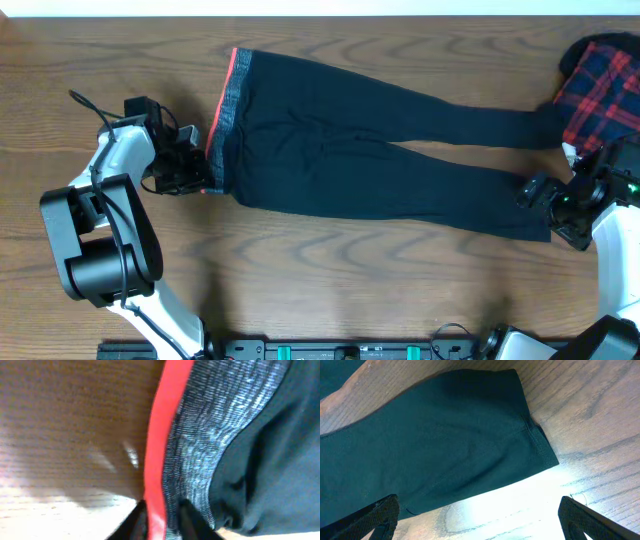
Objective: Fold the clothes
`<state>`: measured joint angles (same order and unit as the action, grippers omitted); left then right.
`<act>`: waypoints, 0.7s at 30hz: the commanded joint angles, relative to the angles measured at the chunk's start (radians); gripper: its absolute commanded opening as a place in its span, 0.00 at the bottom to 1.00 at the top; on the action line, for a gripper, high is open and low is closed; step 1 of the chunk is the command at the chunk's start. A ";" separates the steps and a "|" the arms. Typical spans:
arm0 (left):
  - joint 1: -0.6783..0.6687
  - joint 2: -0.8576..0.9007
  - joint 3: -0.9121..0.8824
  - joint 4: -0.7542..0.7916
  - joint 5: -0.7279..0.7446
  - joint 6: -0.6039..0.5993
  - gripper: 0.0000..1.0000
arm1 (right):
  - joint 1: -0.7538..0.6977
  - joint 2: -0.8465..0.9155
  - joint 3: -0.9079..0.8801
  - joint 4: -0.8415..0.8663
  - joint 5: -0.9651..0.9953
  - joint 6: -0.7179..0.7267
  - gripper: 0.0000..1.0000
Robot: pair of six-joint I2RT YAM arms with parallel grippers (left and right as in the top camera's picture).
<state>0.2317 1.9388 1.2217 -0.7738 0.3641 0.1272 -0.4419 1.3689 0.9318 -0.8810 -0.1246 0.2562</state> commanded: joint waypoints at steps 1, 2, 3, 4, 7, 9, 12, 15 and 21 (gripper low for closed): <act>-0.002 0.010 0.005 -0.019 0.010 -0.011 0.14 | -0.008 -0.021 -0.006 -0.002 0.009 0.012 0.99; -0.002 0.010 0.005 -0.023 0.009 -0.014 0.13 | -0.008 -0.021 -0.006 -0.002 0.009 0.012 0.99; -0.001 0.010 0.005 -0.027 0.009 -0.018 0.10 | -0.008 -0.021 -0.006 -0.002 0.010 0.012 0.99; -0.001 0.008 0.005 -0.033 0.005 -0.029 0.08 | -0.008 -0.021 -0.006 -0.002 0.010 0.012 0.99; -0.001 0.001 0.005 -0.050 -0.042 -0.063 0.06 | -0.008 -0.021 -0.006 -0.001 0.034 0.013 0.99; 0.001 -0.014 0.005 -0.066 -0.072 -0.087 0.06 | -0.008 -0.021 -0.006 -0.001 0.068 0.013 0.99; 0.009 -0.049 0.005 -0.075 -0.070 -0.094 0.06 | -0.011 -0.021 -0.008 0.004 0.098 0.023 0.99; 0.023 -0.091 0.005 -0.082 -0.071 -0.110 0.06 | -0.013 -0.020 -0.020 0.031 0.099 0.034 0.99; 0.045 -0.137 0.005 -0.098 -0.151 -0.172 0.06 | -0.052 -0.020 -0.111 0.147 0.098 0.065 0.99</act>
<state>0.2646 1.8214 1.2217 -0.8635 0.2787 0.0002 -0.4694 1.3628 0.8619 -0.7593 -0.0475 0.2905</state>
